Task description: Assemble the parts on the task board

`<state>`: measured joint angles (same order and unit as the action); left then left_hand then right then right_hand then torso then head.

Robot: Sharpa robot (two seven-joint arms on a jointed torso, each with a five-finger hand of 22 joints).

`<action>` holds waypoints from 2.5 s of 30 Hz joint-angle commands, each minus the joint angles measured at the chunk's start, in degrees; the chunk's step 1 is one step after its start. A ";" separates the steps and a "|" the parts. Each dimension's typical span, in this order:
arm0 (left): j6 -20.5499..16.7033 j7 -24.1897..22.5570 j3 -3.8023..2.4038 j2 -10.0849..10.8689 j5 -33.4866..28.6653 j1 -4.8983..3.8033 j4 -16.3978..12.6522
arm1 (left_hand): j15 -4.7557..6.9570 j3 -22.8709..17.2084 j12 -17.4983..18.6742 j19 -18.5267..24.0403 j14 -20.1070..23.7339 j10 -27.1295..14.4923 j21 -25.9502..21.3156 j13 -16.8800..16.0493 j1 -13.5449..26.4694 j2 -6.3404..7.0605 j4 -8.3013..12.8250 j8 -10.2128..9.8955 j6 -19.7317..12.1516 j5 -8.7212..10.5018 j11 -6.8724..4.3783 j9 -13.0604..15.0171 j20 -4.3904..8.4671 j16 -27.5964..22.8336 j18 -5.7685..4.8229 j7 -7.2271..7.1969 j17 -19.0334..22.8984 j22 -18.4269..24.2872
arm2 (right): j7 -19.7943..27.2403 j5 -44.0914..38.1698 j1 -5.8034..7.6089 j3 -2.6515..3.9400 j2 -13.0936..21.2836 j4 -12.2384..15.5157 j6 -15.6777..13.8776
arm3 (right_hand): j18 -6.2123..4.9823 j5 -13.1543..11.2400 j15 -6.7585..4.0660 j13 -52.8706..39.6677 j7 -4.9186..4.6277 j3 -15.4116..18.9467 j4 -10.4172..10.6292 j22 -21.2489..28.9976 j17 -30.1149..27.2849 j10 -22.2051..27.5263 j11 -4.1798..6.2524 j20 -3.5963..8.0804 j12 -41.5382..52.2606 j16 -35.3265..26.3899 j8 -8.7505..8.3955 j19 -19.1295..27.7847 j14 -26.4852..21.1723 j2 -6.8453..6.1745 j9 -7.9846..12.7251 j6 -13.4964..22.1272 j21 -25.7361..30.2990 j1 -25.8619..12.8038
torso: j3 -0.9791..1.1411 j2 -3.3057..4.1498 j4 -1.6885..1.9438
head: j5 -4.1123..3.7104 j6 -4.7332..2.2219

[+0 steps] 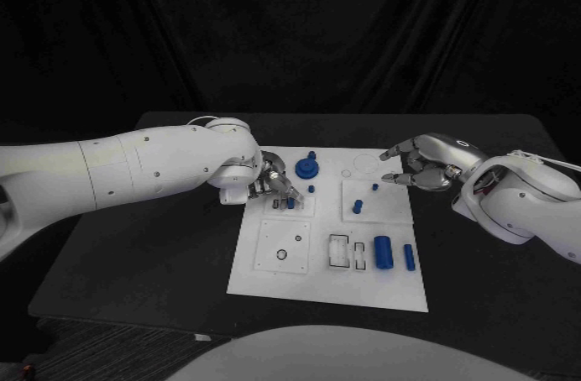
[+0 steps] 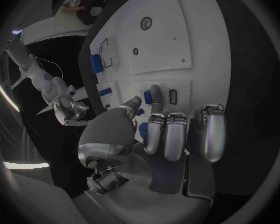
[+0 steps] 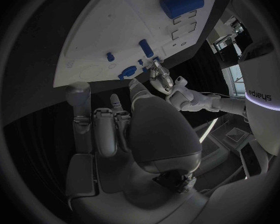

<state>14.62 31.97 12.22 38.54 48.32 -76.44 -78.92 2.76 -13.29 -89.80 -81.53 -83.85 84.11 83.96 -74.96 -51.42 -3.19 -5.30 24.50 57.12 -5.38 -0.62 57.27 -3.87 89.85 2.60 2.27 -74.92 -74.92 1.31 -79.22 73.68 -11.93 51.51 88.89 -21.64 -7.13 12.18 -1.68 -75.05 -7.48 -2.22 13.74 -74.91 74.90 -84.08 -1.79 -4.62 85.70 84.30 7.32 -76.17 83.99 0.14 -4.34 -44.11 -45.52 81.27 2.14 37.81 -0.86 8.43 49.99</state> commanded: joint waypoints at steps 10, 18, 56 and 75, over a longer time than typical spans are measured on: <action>-1.06 0.20 -0.07 2.17 -0.14 -0.37 -2.19 | 0.48 0.77 -0.20 -0.42 -6.15 5.89 0.09 -15.04 -0.80 0.35 -0.01 0.33 -0.25 0.21 -0.47 0.28 0.50 0.15 -0.24 -0.06 -15.08 -9.69 | -0.99 -0.09 -0.16 0.04 0.26 -0.03 0.24 | -0.28 0.35 0.12 -10.22 -0.03 0.19 -0.28 -5.27 10.26 0.17 -0.26 -0.03 -0.39 -0.39 -0.12 0.41 3.41 0.46 0.07 -0.50 0.23 -0.02 | 0.00 -0.13 -0.01 | -0.54 0.01; -3.10 0.21 -0.09 4.11 -0.14 -3.82 -4.20 | 0.54 1.16 -0.20 -0.78 -6.15 5.89 0.32 -15.04 -0.75 0.53 -0.22 0.38 -0.18 0.54 -0.53 0.47 0.56 0.15 -0.33 -0.10 -15.08 -9.92 | -1.10 -0.09 -0.15 0.04 0.38 -0.09 0.18 | -0.32 0.30 0.14 -10.02 -0.04 0.30 -0.16 -5.20 10.12 0.40 -0.28 -0.04 -0.59 -0.58 -0.12 0.50 3.33 0.47 0.08 -0.54 0.51 -0.25 | -0.03 0.00 0.01 | -0.41 0.01; -2.42 -2.05 -0.05 0.01 -0.10 -5.43 8.21 | 0.63 2.12 -0.20 -1.04 -6.15 5.89 0.32 -15.04 -2.52 0.62 -0.37 -0.65 -0.96 0.76 -0.51 0.69 0.74 0.15 -0.37 0.04 -15.08 -10.13 | -1.07 -0.09 -0.19 0.04 0.51 -0.13 0.84 | -0.33 0.31 0.14 -9.88 -0.02 0.43 -0.03 -5.18 10.13 0.55 -0.28 -0.06 -0.72 -0.56 -0.16 0.52 3.34 0.52 0.10 -0.58 0.60 -0.49 | 0.00 0.02 -0.14 | 0.03 0.01; -1.00 -4.64 -0.05 -1.18 5.60 -2.91 12.03 | 0.43 3.16 -0.20 -0.75 -6.15 5.89 0.03 -15.04 -2.42 0.90 -1.08 -0.91 -1.46 1.53 -0.28 1.08 0.60 0.15 -0.29 0.29 -15.08 -10.02 | -1.18 -0.09 -0.19 0.04 0.80 0.18 0.95 | -0.33 0.34 0.14 -9.87 -0.02 0.43 -0.05 -5.19 10.16 0.56 -0.27 -0.06 -0.73 -0.52 -0.16 0.51 3.36 0.52 0.10 -0.59 0.60 -0.47 | -0.01 0.04 -0.08 | -0.14 0.01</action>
<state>12.60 29.42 12.22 37.48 51.29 -79.44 -66.98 2.96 -10.52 -89.80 -82.57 -84.06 83.91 84.21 -74.96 -53.87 -2.62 -6.49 23.74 56.07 -4.05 -0.81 58.29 -3.27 89.85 2.59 2.47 -74.91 -74.91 0.97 -79.22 73.63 -11.94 52.28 88.94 -21.02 -7.14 12.16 -1.68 -75.06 -7.69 -2.22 13.74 -74.92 74.90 -83.87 -2.00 -4.62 85.20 84.08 7.32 -76.17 83.99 0.38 -4.31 -44.31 -45.25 81.03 2.14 37.88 -0.91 8.24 49.99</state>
